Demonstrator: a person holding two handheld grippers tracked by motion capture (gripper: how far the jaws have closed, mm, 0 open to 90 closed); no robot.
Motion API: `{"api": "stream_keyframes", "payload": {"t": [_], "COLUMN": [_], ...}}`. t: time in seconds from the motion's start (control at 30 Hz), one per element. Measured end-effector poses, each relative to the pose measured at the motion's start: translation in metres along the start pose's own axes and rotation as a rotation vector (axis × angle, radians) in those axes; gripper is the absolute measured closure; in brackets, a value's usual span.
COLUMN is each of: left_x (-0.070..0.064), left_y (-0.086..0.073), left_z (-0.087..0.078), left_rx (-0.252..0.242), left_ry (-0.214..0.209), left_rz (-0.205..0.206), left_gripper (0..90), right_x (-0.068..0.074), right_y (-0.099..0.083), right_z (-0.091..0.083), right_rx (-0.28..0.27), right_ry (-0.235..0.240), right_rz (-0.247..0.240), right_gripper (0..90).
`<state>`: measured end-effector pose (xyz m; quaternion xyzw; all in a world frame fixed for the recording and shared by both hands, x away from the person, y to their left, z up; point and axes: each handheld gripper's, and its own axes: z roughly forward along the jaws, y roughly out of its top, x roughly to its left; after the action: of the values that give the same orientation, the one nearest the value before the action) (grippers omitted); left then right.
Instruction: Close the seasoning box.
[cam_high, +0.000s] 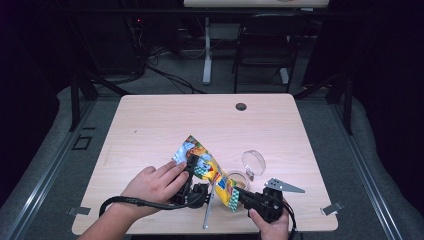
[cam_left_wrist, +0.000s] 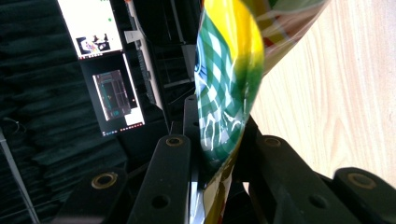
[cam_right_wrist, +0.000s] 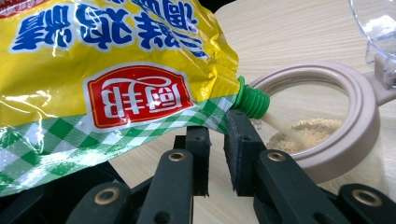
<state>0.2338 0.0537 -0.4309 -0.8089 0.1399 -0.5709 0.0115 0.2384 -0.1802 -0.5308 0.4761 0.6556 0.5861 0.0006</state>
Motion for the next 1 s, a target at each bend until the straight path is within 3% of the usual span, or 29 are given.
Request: {"api": "stream_keyframes", "payload": {"t": [0.2,0.23,0.73,1.0], "left_x": [-0.004,-0.004,-0.016,-0.025], "left_y": [-0.003,-0.004,-0.009,-0.014], "left_z": [0.001,0.001,0.003,0.005], "left_rx": [0.002,0.005,-0.014,-0.02], "left_ry": [-0.005,-0.012,-0.035,-0.045], "left_rz": [-0.017,-0.02,-0.048,-0.084], "left_gripper": [81.2,81.0,84.5,84.7], "right_x": [0.001,0.001,0.001,0.002], "right_y": [0.001,0.001,0.0,-0.001], "right_z": [0.0,0.0,0.001,0.001], "right_rx": [-0.01,-0.012,-0.017,-0.021], "right_ry": [0.0,-0.005,-0.02,-0.027], "right_rz": [-0.01,-0.016,-0.035,-0.056], "right_gripper": [80.5,84.7,84.8,84.5]}}
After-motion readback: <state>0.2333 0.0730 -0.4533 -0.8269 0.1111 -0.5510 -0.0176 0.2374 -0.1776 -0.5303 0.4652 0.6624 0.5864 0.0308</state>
